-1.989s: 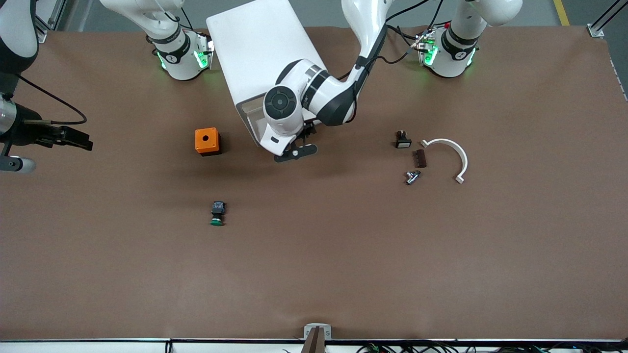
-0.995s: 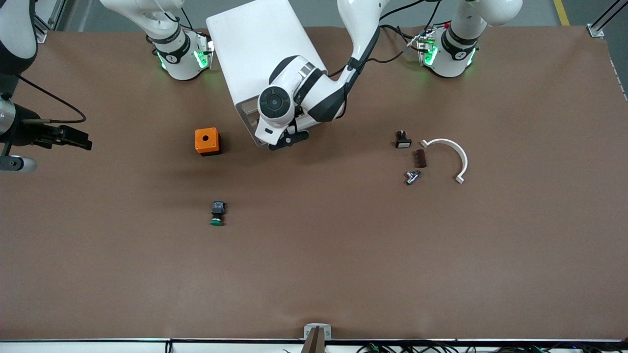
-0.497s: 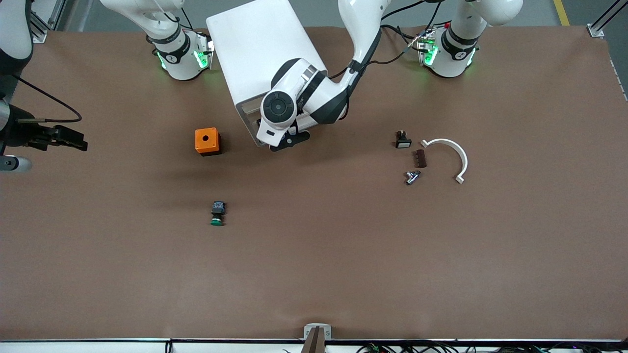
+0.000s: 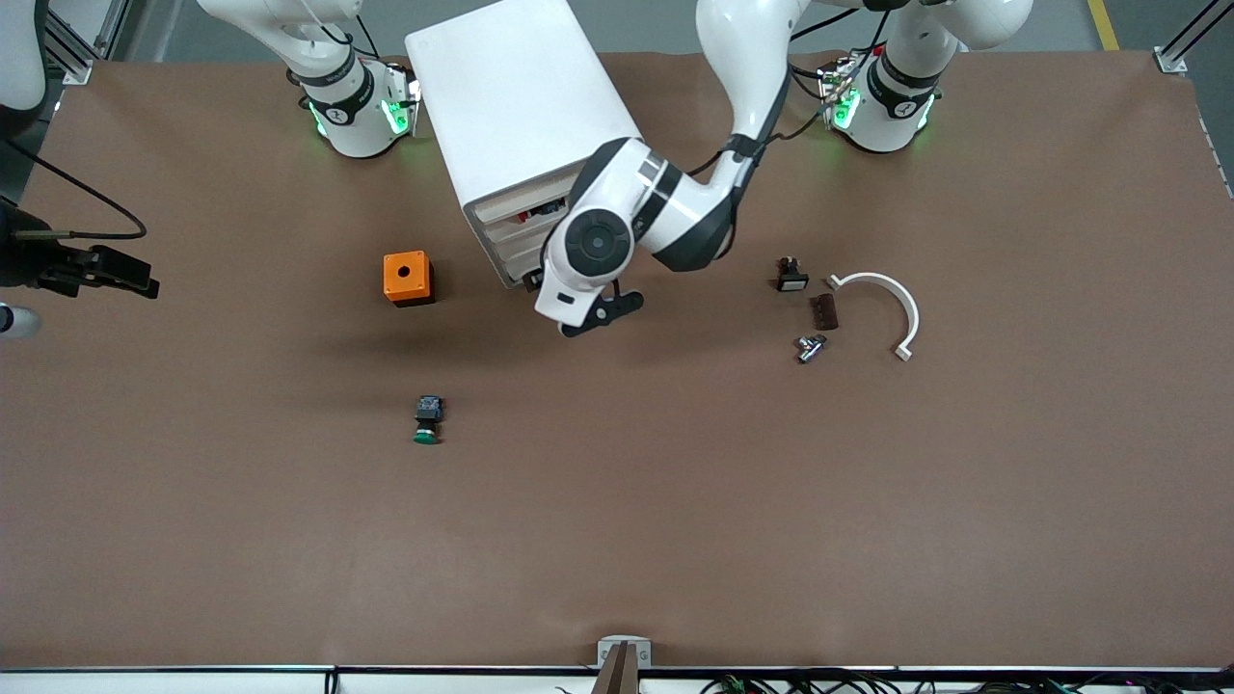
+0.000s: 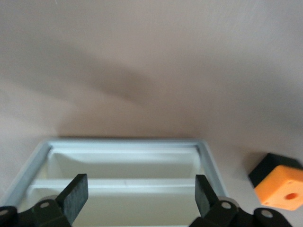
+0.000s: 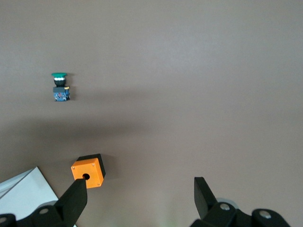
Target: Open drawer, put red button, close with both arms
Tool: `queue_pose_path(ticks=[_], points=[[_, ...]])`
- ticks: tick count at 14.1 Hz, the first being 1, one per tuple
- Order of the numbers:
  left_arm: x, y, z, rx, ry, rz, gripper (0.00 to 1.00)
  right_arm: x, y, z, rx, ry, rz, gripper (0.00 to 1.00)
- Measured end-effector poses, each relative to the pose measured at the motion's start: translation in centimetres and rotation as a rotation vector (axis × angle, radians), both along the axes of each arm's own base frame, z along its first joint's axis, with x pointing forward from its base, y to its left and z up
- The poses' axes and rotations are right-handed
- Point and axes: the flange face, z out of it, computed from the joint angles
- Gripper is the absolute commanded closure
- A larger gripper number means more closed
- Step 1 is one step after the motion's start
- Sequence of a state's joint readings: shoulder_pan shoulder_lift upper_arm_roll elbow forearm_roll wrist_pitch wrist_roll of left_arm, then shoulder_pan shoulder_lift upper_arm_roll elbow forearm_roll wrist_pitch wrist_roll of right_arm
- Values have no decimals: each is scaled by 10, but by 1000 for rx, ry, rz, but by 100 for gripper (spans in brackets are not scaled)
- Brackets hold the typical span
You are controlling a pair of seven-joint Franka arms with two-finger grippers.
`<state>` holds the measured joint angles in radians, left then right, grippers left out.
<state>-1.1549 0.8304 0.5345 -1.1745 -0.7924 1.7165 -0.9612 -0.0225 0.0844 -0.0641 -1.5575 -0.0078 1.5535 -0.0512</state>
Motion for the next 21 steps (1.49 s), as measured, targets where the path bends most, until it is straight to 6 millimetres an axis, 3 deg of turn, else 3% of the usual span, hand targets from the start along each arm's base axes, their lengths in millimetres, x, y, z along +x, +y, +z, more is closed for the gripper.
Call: queue_pose_path(ticks=[2, 5, 7, 10, 14, 16, 19, 21], points=[[32, 31, 41, -10, -82, -13, 1, 1, -2, 13, -2, -28, -2, 0], [68, 86, 126, -27, -219, -34, 1, 2, -3, 26, -5, -54, -5, 0], [83, 130, 175, -39, -248, -13, 1, 0, -6, 26, -3, -37, -10, 0], [96, 200, 226, -5, -274, -91, 1, -4, -6, 21, 0, 4, -12, 0], [94, 271, 274, 48, -289, -186, 1, -10, 1, 24, 4, 26, 0, 0], [102, 321, 292, 23, -293, -212, 1, -13, 1, 30, 4, 17, 1, 0], [109, 392, 310, -9, -299, -253, 1, -17, 2, 34, 4, 19, 1, 0], [112, 424, 313, -9, -298, -264, 1, -18, 2, 34, 5, 26, 1, 0]])
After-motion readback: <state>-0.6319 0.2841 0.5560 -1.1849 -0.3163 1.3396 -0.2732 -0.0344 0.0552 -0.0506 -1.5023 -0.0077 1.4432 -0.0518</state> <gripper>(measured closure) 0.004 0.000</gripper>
